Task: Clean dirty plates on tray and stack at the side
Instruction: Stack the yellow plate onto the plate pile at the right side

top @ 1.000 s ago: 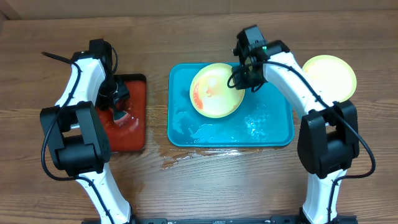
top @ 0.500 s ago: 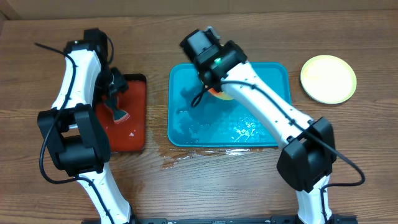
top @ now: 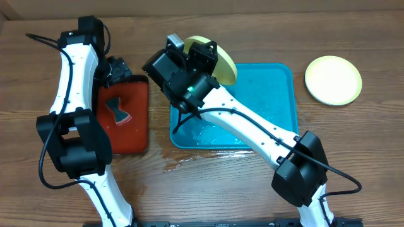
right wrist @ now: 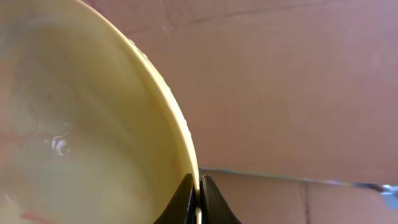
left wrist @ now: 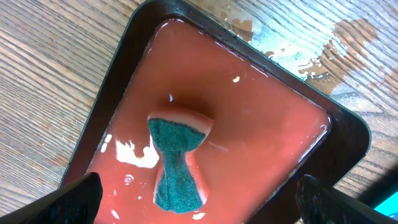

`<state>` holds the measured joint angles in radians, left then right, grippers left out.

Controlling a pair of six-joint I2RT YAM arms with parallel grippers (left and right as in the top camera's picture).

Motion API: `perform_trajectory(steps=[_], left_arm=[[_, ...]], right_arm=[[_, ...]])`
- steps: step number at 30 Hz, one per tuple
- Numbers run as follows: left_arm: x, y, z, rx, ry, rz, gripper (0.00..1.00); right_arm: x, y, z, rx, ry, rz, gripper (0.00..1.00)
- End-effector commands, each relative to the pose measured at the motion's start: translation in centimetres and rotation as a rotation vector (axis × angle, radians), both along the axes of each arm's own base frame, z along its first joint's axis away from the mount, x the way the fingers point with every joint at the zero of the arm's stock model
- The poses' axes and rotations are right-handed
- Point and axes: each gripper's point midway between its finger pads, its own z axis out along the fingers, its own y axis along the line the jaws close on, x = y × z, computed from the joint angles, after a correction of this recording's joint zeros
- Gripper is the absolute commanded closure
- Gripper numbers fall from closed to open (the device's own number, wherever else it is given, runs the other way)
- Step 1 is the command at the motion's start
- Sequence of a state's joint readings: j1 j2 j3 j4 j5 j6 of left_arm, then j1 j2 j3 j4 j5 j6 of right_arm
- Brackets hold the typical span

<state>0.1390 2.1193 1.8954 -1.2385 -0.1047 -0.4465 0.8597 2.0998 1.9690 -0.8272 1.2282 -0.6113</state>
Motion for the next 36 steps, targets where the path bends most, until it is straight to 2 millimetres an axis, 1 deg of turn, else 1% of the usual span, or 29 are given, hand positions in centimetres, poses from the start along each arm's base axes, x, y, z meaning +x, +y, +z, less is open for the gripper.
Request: perform_trajectory(steps=[1, 3, 5, 6, 8, 9, 10, 11, 12, 13, 15, 17, 18, 19, 21, 23, 24, 26, 28, 31, 32, 33, 36], left_arm=[[0.2, -0.1, 0.3, -0.004, -0.010, 0.000, 0.00], [0.2, -0.1, 0.3, -0.004, -0.010, 0.000, 0.00], [0.2, -0.1, 0.3, -0.004, -0.010, 0.000, 0.00], [0.2, -0.1, 0.3, -0.004, -0.010, 0.000, 0.00], [0.2, -0.1, 0.3, -0.004, -0.010, 0.000, 0.00], [0.2, -0.1, 0.3, -0.004, -0.010, 0.000, 0.00], [0.2, -0.1, 0.3, -0.004, -0.010, 0.000, 0.00], [0.2, -0.1, 0.3, -0.004, -0.010, 0.000, 0.00], [0.2, -0.1, 0.3, -0.004, -0.010, 0.000, 0.00], [0.2, -0.1, 0.3, -0.004, -0.010, 0.000, 0.00], [0.2, -0.1, 0.3, -0.004, -0.010, 0.000, 0.00], [0.2, -0.1, 0.3, -0.004, -0.010, 0.000, 0.00], [0.2, -0.1, 0.3, -0.004, -0.010, 0.000, 0.00], [0.2, -0.1, 0.3, -0.004, -0.010, 0.000, 0.00], [0.2, -0.1, 0.3, -0.004, -0.010, 0.000, 0.00], [0.2, -0.1, 0.3, -0.004, -0.010, 0.000, 0.00], [0.2, -0.1, 0.3, -0.004, -0.010, 0.000, 0.00], [0.2, -0.1, 0.3, -0.004, -0.010, 0.000, 0.00], [0.2, -0.1, 0.3, -0.004, -0.010, 0.000, 0.00], [0.2, -0.1, 0.3, -0.004, -0.010, 0.000, 0.00], [0.2, -0.1, 0.3, -0.004, -0.010, 0.000, 0.00], [0.2, -0.1, 0.3, -0.004, -0.010, 0.000, 0.00], [0.2, -0.1, 0.3, -0.004, -0.010, 0.000, 0.00]], right_arm=[[0.2, -0.9, 2.2, -0.038, -0.043, -0.035, 0.96], [0.5, -1.3, 2.0, -0.009, -0.049, -0.045, 0.96], [1.1, -1.4, 1.1, 0.100, -0.049, -0.048, 0.96], [1.4, -1.3, 0.3, 0.154, -0.020, -0.035, 0.96], [2.0, -1.1, -2.6, 0.242, 0.128, 0.028, 0.96], [2.2, -1.6, -3.2, 0.254, 0.163, 0.029, 0.96], [2.5, -2.8, -3.2, 0.247, 0.156, -0.006, 0.96], [2.7, -4.9, -1.8, 0.236, 0.065, -0.097, 0.96], [2.9, -6.0, -0.8, 0.237, 0.000, -0.148, 0.96], [3.0, -6.4, -0.4, 0.257, -0.026, -0.167, 0.96], [3.2, -5.3, -2.2, 0.346, 0.077, -0.106, 0.96], [3.0, -3.7, -5.3, 0.469, 0.267, -0.014, 0.96], [2.9, -3.5, -6.2, 0.519, 0.328, 0.007, 0.96], [3.2, -3.9, -6.9, 0.566, 0.371, 0.013, 0.96], [4.5, -6.4, -7.1, 0.657, 0.351, -0.065, 0.96], [5.9, -10.2, -6.9, 0.792, 0.283, -0.204, 0.96], [6.3, -11.9, -7.1, 0.868, 0.285, -0.256, 0.96], [6.6, -14.7, -8.1, 1.005, 0.357, -0.305, 0.96], [6.5, -17.8, -9.0, 1.163, 0.449, -0.343, 0.96], [5.4, -23.3, -9.9, 1.403, 0.550, -0.428, 0.96], [5.0, -25.2, -10.0, 1.463, 0.561, -0.462, 0.96], [4.5, -27.5, -10.4, 1.520, 0.561, -0.508, 0.96], [2.8, -33.7, -11.7, 1.608, 0.517, -0.644, 0.96]])
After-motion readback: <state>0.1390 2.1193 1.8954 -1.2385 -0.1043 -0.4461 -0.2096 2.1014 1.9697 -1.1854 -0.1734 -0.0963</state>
